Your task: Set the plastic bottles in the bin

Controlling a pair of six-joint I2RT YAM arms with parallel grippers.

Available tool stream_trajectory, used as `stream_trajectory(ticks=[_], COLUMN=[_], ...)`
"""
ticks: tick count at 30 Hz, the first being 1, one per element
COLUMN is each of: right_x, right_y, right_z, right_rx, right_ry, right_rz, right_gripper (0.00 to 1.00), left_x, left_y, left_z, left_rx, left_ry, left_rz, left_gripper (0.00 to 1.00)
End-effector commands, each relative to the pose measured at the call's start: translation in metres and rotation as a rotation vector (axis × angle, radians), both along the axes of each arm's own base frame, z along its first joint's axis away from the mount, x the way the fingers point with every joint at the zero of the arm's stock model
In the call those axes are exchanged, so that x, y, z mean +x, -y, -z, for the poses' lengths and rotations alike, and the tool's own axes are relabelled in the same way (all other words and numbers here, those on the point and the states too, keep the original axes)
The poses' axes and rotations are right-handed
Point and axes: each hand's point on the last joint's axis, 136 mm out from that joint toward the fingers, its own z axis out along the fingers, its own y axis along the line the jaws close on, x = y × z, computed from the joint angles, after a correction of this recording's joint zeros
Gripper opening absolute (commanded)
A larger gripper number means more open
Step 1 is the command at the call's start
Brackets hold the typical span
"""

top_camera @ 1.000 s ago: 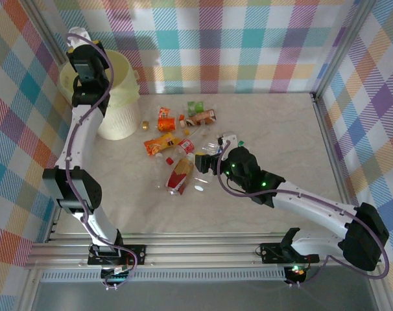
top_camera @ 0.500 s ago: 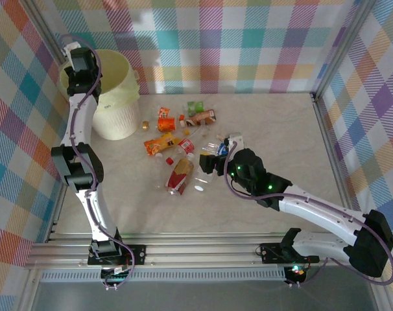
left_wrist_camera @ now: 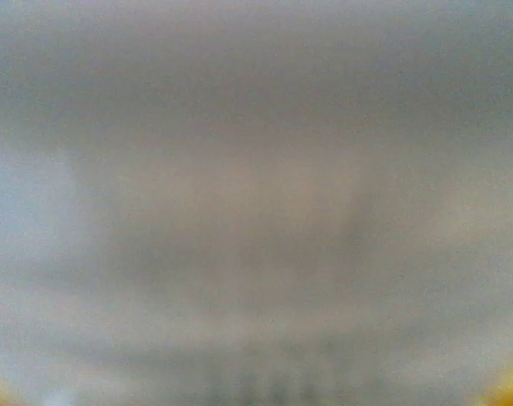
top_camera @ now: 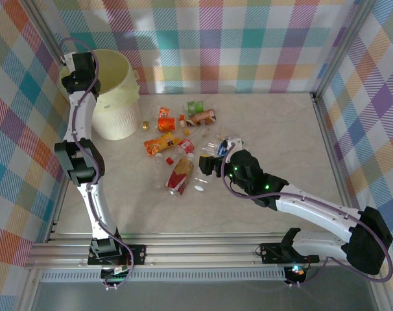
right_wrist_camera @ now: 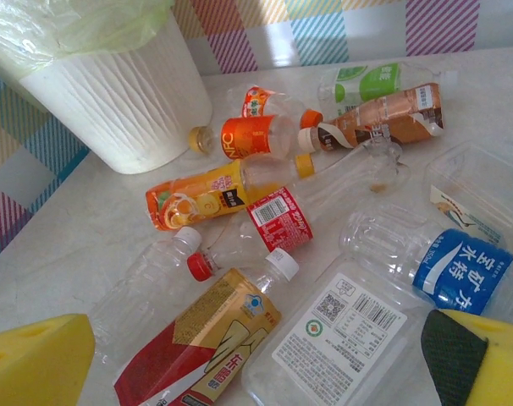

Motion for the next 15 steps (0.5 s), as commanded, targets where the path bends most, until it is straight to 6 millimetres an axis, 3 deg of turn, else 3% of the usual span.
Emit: stream_trajectory(ticks=[1,7,15], right_x=[0.000,-0.002,-0.003], right_y=[0.001,0.003,0.007], right_z=[0.001,0.003,0.007], right_rx=[0.012,0.004,-0.003], right_ry=[-0.009,-0.019,-0.025], right_rz=[0.020,0.020,0.033], right_gripper=[1.00,1.00,1.00], left_x=[-0.008,-0.007,-0.003], left_y=[-0.009,-0.003,0.016], left_z=[-0.006,-0.011,-0.039], left_rx=[0.026,0.011,-0.003], left_ry=[-0.010,0.005,0.060], left_rz=[-0.061,-0.051,0.008], left_gripper=[0.71,0.79,0.87])
